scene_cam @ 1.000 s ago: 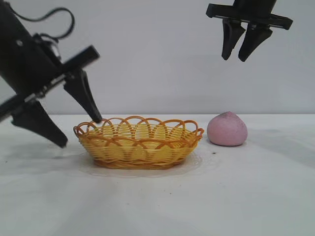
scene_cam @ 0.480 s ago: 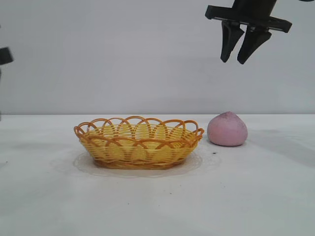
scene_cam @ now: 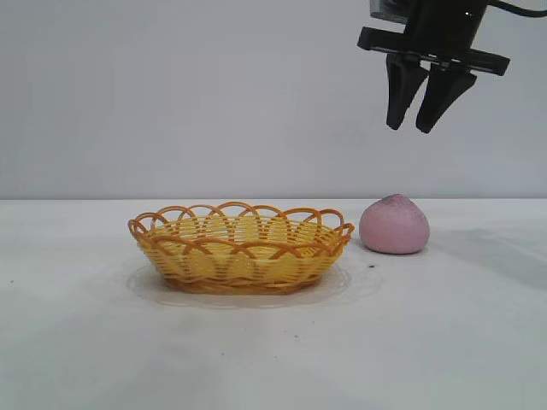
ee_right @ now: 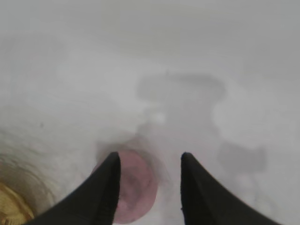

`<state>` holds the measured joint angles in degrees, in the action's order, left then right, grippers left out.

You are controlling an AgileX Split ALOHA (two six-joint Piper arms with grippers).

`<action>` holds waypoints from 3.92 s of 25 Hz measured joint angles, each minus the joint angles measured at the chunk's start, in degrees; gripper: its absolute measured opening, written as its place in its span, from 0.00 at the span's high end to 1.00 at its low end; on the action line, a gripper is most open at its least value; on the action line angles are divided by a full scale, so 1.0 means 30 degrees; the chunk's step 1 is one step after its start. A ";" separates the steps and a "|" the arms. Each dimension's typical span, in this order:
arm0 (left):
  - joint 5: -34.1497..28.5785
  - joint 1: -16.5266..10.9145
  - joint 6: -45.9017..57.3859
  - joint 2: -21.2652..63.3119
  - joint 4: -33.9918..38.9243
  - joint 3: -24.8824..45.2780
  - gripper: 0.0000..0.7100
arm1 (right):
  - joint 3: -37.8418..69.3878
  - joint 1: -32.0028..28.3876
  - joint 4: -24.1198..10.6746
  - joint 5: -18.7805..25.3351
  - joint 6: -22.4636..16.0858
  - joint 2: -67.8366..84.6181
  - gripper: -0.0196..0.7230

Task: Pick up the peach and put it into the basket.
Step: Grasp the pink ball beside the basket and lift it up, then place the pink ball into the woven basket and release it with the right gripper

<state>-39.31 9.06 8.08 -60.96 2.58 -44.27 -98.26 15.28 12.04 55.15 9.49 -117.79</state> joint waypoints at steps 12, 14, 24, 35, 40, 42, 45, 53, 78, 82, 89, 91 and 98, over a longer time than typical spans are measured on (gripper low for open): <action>-0.5921 0.0820 0.1068 0.8635 0.0491 0.4000 0.44 | 0.0000 0.0000 0.0163 0.1007 0.0064 -0.0587 0.62; -0.6495 0.0820 0.1068 1.0085 0.0491 0.4647 0.44 | 0.0000 0.0000 0.0200 0.1305 0.0064 -0.0925 0.62; -0.7331 0.0820 0.0489 1.6546 0.0805 0.5083 0.44 | 0.0000 0.0000 0.0687 0.1858 0.0064 -0.1806 0.62; -0.8243 0.0820 -0.0470 1.9258 0.0465 0.5399 0.44 | 0.0000 0.0000 0.1303 0.1852 0.0080 -0.2024 0.62; -0.8243 0.0820 -0.0710 2.0520 0.0465 0.5399 0.44 | 0.0000 0.0615 0.1384 0.1962 0.0360 -0.2068 0.62; -0.8291 0.0820 -0.0783 2.0642 0.0465 0.5399 0.44 | 0.0000 0.1013 0.1384 0.1921 0.0478 -0.2156 0.62; -0.8291 0.0820 -0.1328 2.0671 0.0191 0.5410 0.44 | -0.0038 0.1320 0.1095 0.1959 0.0302 -0.2688 0.62; -0.8291 0.0820 -0.1608 2.0671 -0.0016 0.5410 0.44 | -0.0038 0.1360 -0.0722 0.2051 0.0085 -0.3442 0.81; -0.8291 -0.3195 -0.1640 2.0671 -0.0016 0.5410 0.44 | 0.0591 0.7794 -0.0059 0.1694 0.1491 -0.0852 0.97; -0.8291 -0.3195 -0.1640 2.0671 -0.0016 0.5410 0.44 | 0.0660 0.7794 0.0538 0.1366 0.1491 -0.1608 0.97; -0.8291 -0.3195 -0.1640 2.0671 -0.0016 0.5410 0.44 | 0.0671 0.7794 0.0847 0.1285 0.1095 -0.1772 0.60; -0.8291 -0.3195 -0.1640 2.0671 -0.0016 0.5410 0.44 | 0.0671 0.7794 0.0575 0.1550 0.0765 -0.1257 0.47; -0.8291 -0.3195 -0.1640 2.0671 -0.0016 0.5410 0.44 | 0.0786 0.6610 -0.2563 0.1886 -0.1191 0.1974 0.40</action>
<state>-64.18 -0.52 3.16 1.06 2.53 -28.04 -95.90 35.11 4.35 60.80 5.92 -111.86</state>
